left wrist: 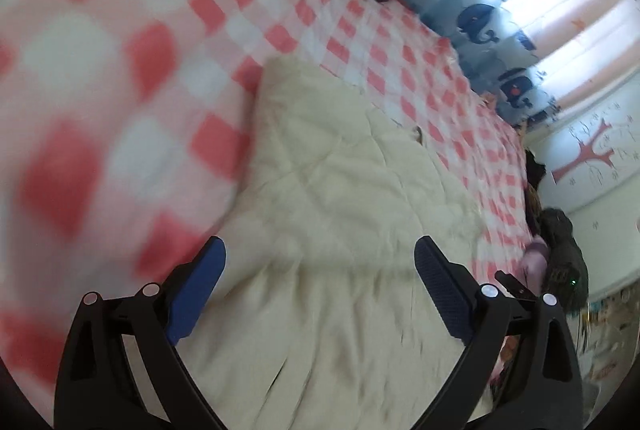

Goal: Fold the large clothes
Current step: 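Grasp the folded jacket's edge with both grippers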

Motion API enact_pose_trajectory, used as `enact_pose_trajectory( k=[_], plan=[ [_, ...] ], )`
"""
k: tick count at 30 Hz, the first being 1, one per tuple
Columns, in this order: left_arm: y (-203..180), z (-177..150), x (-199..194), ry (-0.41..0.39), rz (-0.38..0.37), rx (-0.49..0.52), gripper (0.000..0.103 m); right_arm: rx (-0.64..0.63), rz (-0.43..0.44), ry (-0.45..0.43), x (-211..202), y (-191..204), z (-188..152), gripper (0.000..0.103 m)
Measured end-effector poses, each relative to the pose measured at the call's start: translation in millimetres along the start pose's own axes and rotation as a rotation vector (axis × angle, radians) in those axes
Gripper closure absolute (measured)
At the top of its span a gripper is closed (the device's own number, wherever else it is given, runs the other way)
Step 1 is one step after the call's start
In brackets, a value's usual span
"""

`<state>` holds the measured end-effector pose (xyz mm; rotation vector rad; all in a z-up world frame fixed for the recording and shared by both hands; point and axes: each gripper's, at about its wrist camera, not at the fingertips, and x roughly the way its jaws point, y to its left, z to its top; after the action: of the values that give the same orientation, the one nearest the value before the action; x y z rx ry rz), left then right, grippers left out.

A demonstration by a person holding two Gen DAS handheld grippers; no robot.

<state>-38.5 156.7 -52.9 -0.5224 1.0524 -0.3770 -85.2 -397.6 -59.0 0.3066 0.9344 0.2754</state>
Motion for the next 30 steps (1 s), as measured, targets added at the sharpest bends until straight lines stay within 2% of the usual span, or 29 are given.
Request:
enact_pose_trajectory(
  k=[3, 7, 9, 12, 15, 21, 26, 29, 30],
  plan=[
    [31, -34, -55, 0.019, 0.028, 0.014, 0.012, 0.065, 0.053, 0.025, -47, -15, -54, 0.015],
    [88, -89, -112, 0.05, 0.034, -0.049, 0.011, 0.252, 0.136, 0.094, -90, -52, -133, 0.014],
    [113, -111, -123, 0.066, 0.015, -0.095, 0.01, 0.329, 0.158, 0.135, -105, -67, -166, 0.014],
    [142, -143, -121, 0.127, -0.055, -0.177, 0.01, 0.378, 0.22, 0.149, -118, -76, -196, 0.014],
    [152, -170, -103, 0.206, -0.201, -0.222, 0.01, 0.437, 0.328, 0.182, -116, -81, -209, 0.014],
    [125, -190, -70, 0.282, -0.378, -0.205, 0.01, 0.494, 0.49, 0.217, -99, -76, -216, 0.014],
    [106, -194, -66, 0.28, -0.365, -0.179, 0.009, 0.489, 0.564, 0.229, -93, -67, -225, 0.014],
    [105, -193, -66, 0.284, -0.317, -0.162, 0.009, 0.484, 0.595, 0.204, -90, -62, -228, 0.016],
    [106, -194, -65, 0.295, -0.293, -0.158, 0.009, 0.482, 0.609, 0.19, -91, -62, -229, 0.029]
  ],
)
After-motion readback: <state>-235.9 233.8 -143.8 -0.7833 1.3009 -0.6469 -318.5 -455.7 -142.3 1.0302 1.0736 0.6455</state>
